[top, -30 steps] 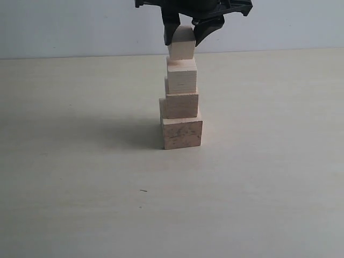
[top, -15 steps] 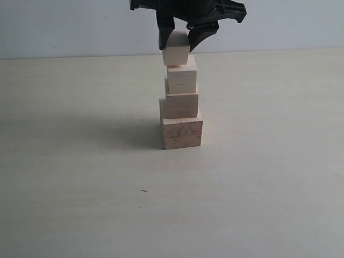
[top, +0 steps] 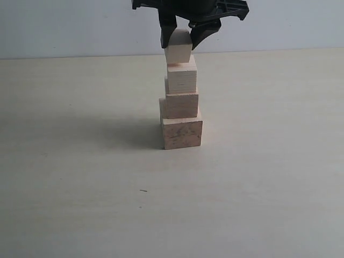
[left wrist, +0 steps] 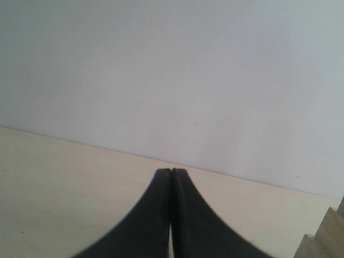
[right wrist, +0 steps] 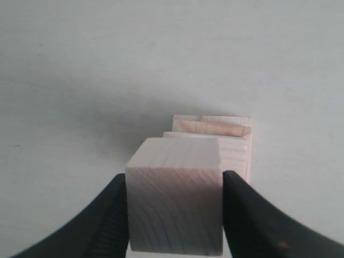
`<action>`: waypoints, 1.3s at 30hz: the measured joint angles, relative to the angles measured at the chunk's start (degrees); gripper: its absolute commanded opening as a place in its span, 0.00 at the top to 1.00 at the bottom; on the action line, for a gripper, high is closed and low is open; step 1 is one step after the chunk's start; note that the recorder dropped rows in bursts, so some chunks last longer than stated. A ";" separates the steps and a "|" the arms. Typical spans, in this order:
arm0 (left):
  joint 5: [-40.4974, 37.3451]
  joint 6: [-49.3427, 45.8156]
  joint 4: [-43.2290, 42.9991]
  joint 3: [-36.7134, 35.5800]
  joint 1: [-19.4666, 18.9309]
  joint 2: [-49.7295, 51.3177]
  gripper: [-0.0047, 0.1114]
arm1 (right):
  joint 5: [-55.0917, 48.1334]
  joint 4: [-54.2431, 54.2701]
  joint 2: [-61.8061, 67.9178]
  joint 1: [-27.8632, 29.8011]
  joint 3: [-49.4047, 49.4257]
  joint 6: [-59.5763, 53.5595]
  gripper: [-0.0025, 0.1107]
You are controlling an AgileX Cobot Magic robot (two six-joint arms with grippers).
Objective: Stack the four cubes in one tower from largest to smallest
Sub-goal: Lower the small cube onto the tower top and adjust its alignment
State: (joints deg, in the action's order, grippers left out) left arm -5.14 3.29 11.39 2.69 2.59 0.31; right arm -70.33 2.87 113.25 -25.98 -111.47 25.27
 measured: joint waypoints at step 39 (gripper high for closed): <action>0.00 0.00 0.00 0.00 0.00 0.00 0.96 | 0.00 -0.21 -0.14 0.00 1.58 -0.38 0.60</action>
State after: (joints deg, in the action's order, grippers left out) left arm -5.14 3.29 11.39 2.69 2.59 0.31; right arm -70.33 2.66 113.11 -25.98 -109.90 24.88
